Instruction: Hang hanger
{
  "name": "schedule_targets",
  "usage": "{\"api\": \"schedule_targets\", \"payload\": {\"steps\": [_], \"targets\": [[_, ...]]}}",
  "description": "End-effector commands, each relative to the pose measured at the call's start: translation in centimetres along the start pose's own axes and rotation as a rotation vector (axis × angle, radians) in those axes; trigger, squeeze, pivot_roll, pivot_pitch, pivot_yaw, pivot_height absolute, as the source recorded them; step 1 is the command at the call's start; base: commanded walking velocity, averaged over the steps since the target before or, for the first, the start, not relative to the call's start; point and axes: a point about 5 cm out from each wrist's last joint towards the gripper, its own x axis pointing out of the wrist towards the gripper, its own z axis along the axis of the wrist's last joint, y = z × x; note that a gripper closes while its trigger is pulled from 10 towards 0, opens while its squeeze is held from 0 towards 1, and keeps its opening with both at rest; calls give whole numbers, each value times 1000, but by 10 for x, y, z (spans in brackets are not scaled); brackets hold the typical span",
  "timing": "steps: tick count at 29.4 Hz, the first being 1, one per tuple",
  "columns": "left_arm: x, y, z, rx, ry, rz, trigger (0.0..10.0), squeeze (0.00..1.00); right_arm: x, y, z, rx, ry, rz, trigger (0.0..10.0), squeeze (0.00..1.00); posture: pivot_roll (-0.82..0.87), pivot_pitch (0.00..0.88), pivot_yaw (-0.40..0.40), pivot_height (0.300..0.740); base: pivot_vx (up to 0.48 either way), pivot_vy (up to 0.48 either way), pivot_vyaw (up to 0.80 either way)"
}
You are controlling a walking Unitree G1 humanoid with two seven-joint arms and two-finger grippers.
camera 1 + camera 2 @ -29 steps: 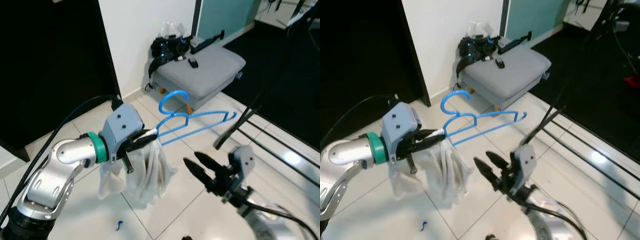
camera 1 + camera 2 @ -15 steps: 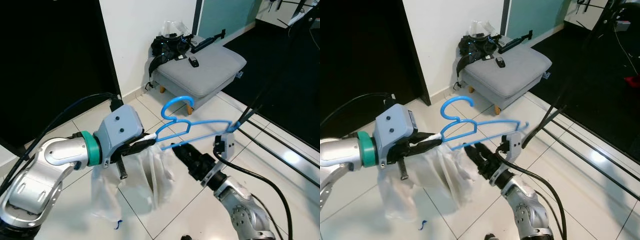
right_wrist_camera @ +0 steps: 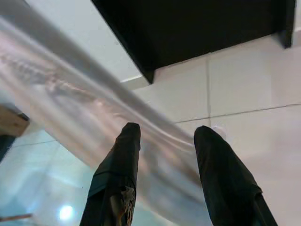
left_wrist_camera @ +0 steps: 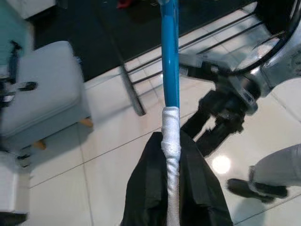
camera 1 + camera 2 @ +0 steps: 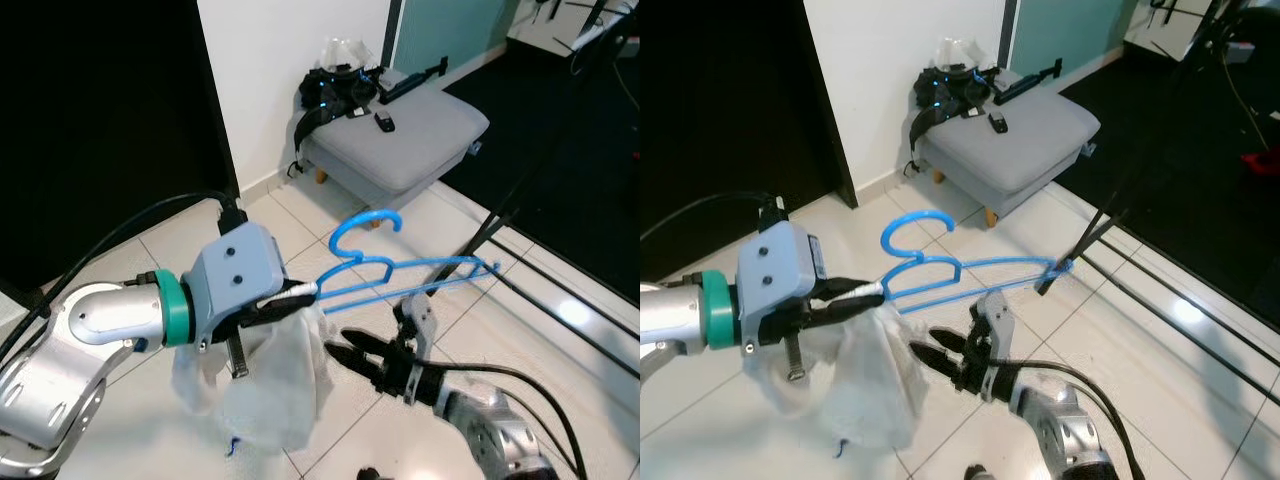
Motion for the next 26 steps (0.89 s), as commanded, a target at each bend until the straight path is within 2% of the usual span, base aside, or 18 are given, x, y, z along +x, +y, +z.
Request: {"api": "schedule_targets", "payload": {"steps": [1, 2, 5, 7, 9, 11, 13, 14, 18, 22, 26], "targets": [[-3, -4, 1, 25, 3, -21, 10000, 0, -3, -4, -7, 26, 12, -33, 10000, 0, -13, 148, 89, 740, 0, 0, 0], [-4, -5, 1, 30, 10, -21, 10000, 0, -5, -8, -6, 49, -10, -57, 10000, 0, -9, 147, 89, 740, 0, 0, 0], [-6, -7, 2, 48, 14, -20, 10000, 0, -12, -13, 5, 228, -157, -59, 10000, 0, -6, 148, 88, 740, 0, 0, 0], [-6, -8, 4, 49, 4, -23, 10000, 0, -14, -14, 8, 283, -211, -46, 10000, 0, -2, 148, 88, 740, 0, 0, 0], [-6, -9, 6, 48, -6, -25, 10000, 0, -14, -13, 7, 302, -226, -42, 10000, 0, -2, 148, 89, 740, 0, 0, 0], [-6, -9, 11, 41, -40, -30, 10000, 0, -11, -6, 3, 334, -228, 5, 10000, 0, -3, 148, 91, 740, 0, 0, 0], [-7, -9, 16, 37, -78, -39, 10000, 0, -5, 6, -4, 345, -198, 81, 10000, 0, -5, 147, 95, 740, 0, 0, 0], [-7, -9, 16, 37, -78, -39, 10000, 0, -5, 6, -4, 345, -198, 81, 10000, 0, -5, 147, 95, 740, 0, 0, 0], [-6, -9, 21, 52, -105, -53, 10000, 0, 10, 31, -19, 335, -96, 221, 10000, 0, -4, 146, 98, 740, 0, 0, 0], [-6, -7, 22, 60, -109, -46, 10000, 0, 15, 34, -26, 307, -49, 221, 10000, 0, 2, 144, 93, 740, 0, 0, 0], [-6, -7, 24, 59, -119, -42, 10000, 0, 19, 26, -24, 263, -45, 161, 10000, 0, 2, 141, 92, 740, 0, 0, 0]]}}
